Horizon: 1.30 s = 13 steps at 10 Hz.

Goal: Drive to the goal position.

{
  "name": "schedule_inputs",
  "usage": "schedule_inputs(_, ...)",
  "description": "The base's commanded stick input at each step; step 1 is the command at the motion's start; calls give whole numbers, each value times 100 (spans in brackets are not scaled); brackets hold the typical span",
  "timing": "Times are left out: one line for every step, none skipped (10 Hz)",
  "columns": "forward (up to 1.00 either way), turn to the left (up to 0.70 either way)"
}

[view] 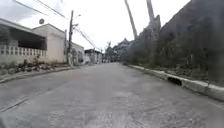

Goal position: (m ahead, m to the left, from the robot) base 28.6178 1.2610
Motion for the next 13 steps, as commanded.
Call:
schedule_inputs(100, 6)
schedule_inputs(100, 6)
schedule_inputs(100, 6)
schedule_inputs(100, 6)
schedule_inputs(100, 6)
schedule_inputs(100, 6)
schedule_inputs(100, 6)
schedule_inputs(100, 6)
schedule_inputs(100, 6)
schedule_inputs(100, 6)
schedule_inputs(100, 6)
schedule_inputs(100, 6)
schedule_inputs(100, 6)
